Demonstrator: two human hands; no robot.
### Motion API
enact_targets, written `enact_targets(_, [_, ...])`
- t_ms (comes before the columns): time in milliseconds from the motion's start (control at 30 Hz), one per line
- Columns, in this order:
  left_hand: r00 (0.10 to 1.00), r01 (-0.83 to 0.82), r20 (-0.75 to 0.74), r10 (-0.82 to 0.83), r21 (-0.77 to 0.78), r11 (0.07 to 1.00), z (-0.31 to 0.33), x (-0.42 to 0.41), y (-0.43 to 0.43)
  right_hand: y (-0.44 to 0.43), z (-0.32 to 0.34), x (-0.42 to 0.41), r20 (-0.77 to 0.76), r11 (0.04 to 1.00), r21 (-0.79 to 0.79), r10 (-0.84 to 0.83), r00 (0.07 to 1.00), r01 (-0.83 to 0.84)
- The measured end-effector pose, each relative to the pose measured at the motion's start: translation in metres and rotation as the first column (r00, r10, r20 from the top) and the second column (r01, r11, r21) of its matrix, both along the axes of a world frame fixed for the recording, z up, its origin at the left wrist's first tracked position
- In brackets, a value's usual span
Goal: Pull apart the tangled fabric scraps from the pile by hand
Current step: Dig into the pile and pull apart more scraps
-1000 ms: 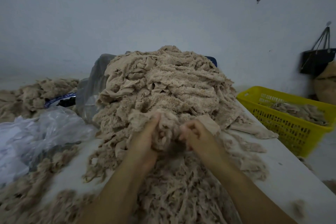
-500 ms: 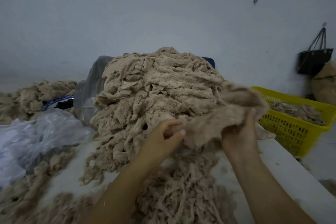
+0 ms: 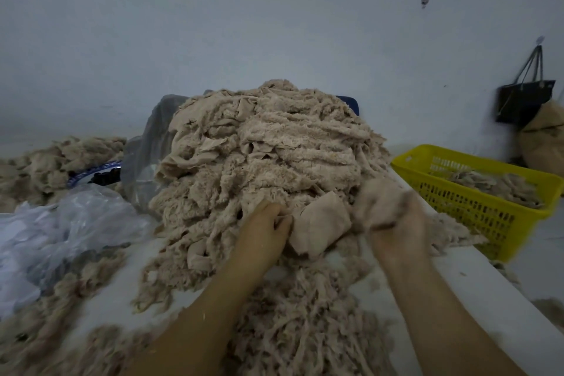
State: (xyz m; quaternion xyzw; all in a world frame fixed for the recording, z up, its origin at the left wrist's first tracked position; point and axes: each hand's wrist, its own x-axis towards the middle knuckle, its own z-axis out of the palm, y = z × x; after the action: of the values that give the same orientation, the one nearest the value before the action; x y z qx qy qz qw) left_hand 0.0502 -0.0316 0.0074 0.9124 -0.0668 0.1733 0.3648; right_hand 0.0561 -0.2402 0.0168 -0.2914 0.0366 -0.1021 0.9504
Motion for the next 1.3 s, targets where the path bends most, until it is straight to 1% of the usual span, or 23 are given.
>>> enact_targets(33, [1.000,0.012,0.016,-0.012,-0.036,0.999,0.001,-0.001,0.000,-0.008,0.002,0.003,0.067,0.967,0.253,-0.024,0.997,0.007])
enact_targets(67, [0.999,0.031,0.020,-0.029,-0.086,0.996,0.003,-0.003,0.000,-0.010,0.001,0.007,0.023,0.934,0.355,-0.044,0.999,0.033])
enact_targets(100, [0.999,0.047,0.009,-0.046,-0.134,0.990,0.006,-0.005,-0.002,-0.005,0.000,0.007,-0.048,0.957,0.288,-0.015,0.999,0.029])
enact_targets(133, [0.998,0.060,-0.002,-0.061,-0.166,0.984,0.008,-0.006,-0.003,0.007,-0.003,0.004,-0.113,0.998,0.056,0.038,0.993,-0.031])
enact_targets(167, [0.997,0.071,-0.015,-0.075,-0.182,0.981,0.010,-0.008,-0.005,0.021,-0.008,0.001,-0.141,0.962,-0.260,0.045,0.989,-0.081])
enact_targets(200, [0.996,0.083,-0.022,-0.089,-0.190,0.978,0.011,-0.009,-0.007,0.033,-0.011,-0.002,-0.108,0.817,-0.570,0.027,0.994,-0.084])
enact_targets(233, [0.994,0.102,-0.018,-0.107,-0.201,0.974,0.011,-0.011,-0.008,0.041,-0.013,-0.005,-0.040,0.612,-0.789,0.037,0.999,-0.055])
enact_targets(267, [0.992,0.123,-0.007,-0.128,-0.211,0.970,0.011,-0.011,-0.007,0.046,-0.017,-0.007,0.018,0.409,-0.912,0.097,0.995,-0.023])
enact_targets(300, [0.989,0.147,0.006,-0.149,-0.224,0.963,0.012,-0.013,-0.007,0.047,-0.022,-0.005,0.023,0.267,-0.963,0.183,0.983,-0.027])
enact_targets(367, [0.983,0.184,0.025,-0.184,-0.264,0.947,0.012,-0.016,-0.006,0.048,-0.026,-0.005,-0.026,0.129,-0.989,0.294,0.955,-0.067])
enact_targets(433, [0.988,0.156,0.046,-0.149,-0.309,0.938,0.011,-0.016,-0.004,0.049,-0.025,-0.008,0.040,0.012,-0.999,0.227,0.973,0.038])
enact_targets(467, [0.995,0.094,0.064,-0.076,-0.376,0.922,0.011,-0.014,0.001,0.047,-0.025,-0.007,0.109,0.002,-0.994,0.156,0.982,0.110])
enact_targets(500, [0.996,0.006,0.075,0.036,-0.492,0.871,0.012,-0.012,0.010,0.042,-0.023,-0.006,0.151,0.053,-0.988,0.067,0.986,0.147])
enact_targets(567, [0.968,-0.138,0.044,0.246,-0.728,0.672,0.016,-0.007,0.035,0.026,-0.018,-0.002,0.120,0.283,-0.947,-0.131,0.984,0.153])
enact_targets(600, [0.957,-0.188,0.004,0.291,-0.755,0.628,0.019,-0.006,0.047,0.018,-0.014,-0.001,0.051,0.415,-0.901,-0.185,0.981,0.125])
enact_targets(667, [0.973,-0.217,-0.078,0.217,-0.628,0.747,0.020,-0.009,0.052,0.013,-0.011,-0.001,-0.094,0.704,-0.709,-0.127,0.987,0.023])
enact_targets(733, [0.987,-0.103,-0.154,0.049,-0.366,0.925,0.016,-0.016,0.038,0.022,-0.005,-0.004,-0.139,0.857,-0.507,0.029,0.990,-0.096])
enact_targets(833, [0.972,0.176,-0.121,-0.201,-0.191,0.966,0.011,-0.029,0.011,0.038,0.001,-0.010,-0.103,0.865,-0.451,0.193,0.976,-0.219])
enact_targets(933, [0.922,0.329,-0.079,-0.380,-0.360,0.873,0.016,-0.032,-0.001,0.042,0.007,-0.016,-0.073,0.797,-0.530,0.299,0.952,-0.291])
enact_targets(1000, [0.900,0.333,-0.121,-0.419,-0.429,0.840,0.018,-0.032,-0.004,0.044,0.011,-0.020,-0.084,0.747,-0.593,0.312,0.946,-0.299])
enact_targets(1100, [0.911,0.313,-0.151,-0.383,-0.350,0.883,0.017,-0.038,0.003,0.044,0.015,-0.024,-0.107,0.700,-0.654,0.290,0.951,-0.287])
enact_targets(1167, [0.914,0.291,-0.160,-0.374,-0.384,0.876,0.016,-0.043,0.009,0.043,0.016,-0.027,-0.118,0.675,-0.699,0.215,0.969,-0.235])
enact_targets(1300, [0.906,0.211,-0.219,-0.362,-0.507,0.836,0.017,-0.049,0.025,0.038,0.017,-0.025,-0.139,0.731,-0.670,0.049,0.989,-0.131])
